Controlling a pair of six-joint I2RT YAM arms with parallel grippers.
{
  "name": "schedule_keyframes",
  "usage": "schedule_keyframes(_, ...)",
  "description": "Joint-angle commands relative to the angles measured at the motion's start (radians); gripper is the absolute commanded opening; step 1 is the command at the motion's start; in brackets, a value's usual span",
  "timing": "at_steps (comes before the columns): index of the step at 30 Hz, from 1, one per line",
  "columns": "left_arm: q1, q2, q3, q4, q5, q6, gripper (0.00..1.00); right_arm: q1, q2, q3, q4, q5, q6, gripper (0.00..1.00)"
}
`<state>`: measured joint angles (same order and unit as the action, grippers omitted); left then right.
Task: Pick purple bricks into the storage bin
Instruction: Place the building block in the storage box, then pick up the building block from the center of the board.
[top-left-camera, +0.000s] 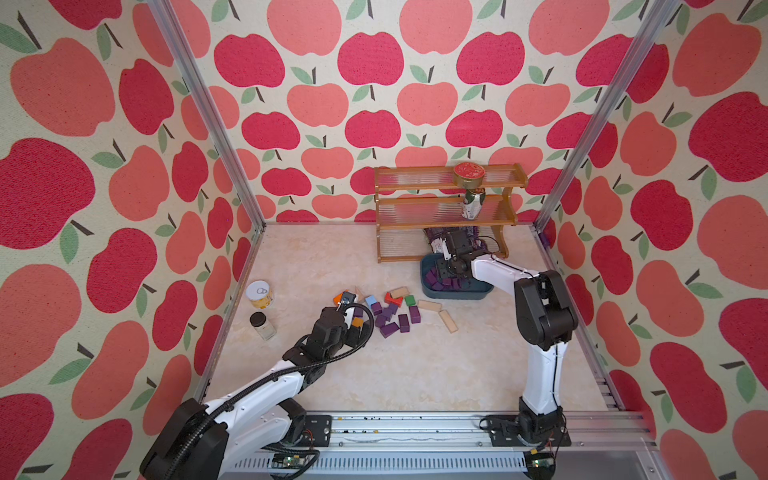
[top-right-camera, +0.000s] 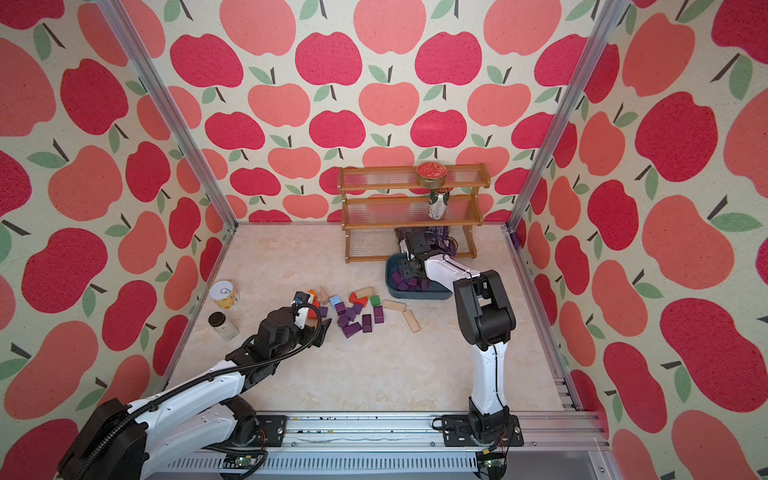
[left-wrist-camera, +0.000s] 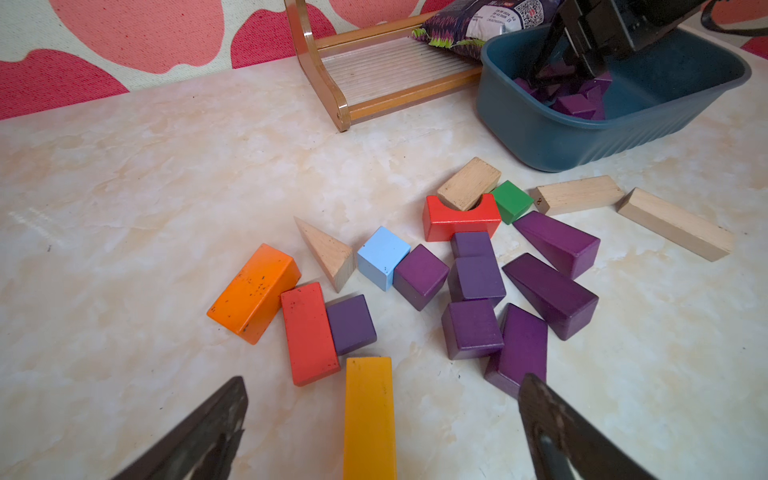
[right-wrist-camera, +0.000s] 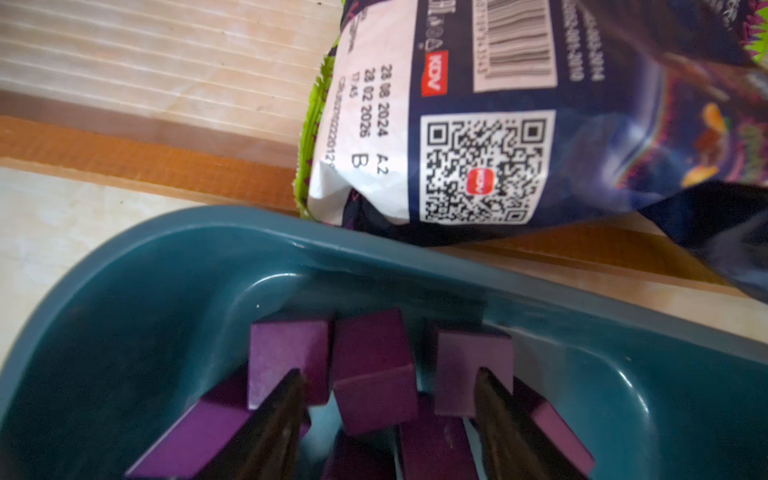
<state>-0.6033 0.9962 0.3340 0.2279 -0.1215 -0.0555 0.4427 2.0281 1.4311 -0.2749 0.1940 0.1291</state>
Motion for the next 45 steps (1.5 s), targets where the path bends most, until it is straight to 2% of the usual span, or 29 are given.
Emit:
schedule_keyframes(1,0.005,0.013,0.028,-0.009,0.001,-0.012,0.99,-0.006,-0.061,-0.028,-0.003,-0.019,0.017,0.75)
schedule_keyframes(8,0.005,-0.012,0.017,-0.004,-0.037,-0.037,0.99,0.015,-0.191,-0.138,0.013,-0.05,0.055,0.97)
schedule_keyframes(15,0.022,-0.026,0.005,0.018,-0.004,-0.062,0.99,0.064,-0.389,-0.27,-0.004,-0.133,0.086,0.99)
schedule_keyframes(21,0.031,-0.032,-0.007,0.044,0.018,-0.088,0.99,0.139,-0.59,-0.378,-0.026,-0.086,0.092,0.99)
schedule_keyframes(30,0.067,-0.062,-0.02,0.075,0.076,-0.12,0.99,0.148,-0.845,-0.544,0.0,-0.04,0.062,0.99)
schedule_keyframes(40,0.078,-0.056,-0.02,0.069,0.091,-0.108,0.99,0.149,-0.966,-0.624,0.043,-0.102,0.007,0.99)
schedule_keyframes(45,0.078,-0.065,-0.02,0.061,0.082,-0.099,0.99,0.145,-0.942,-0.642,0.048,-0.041,0.034,0.99)
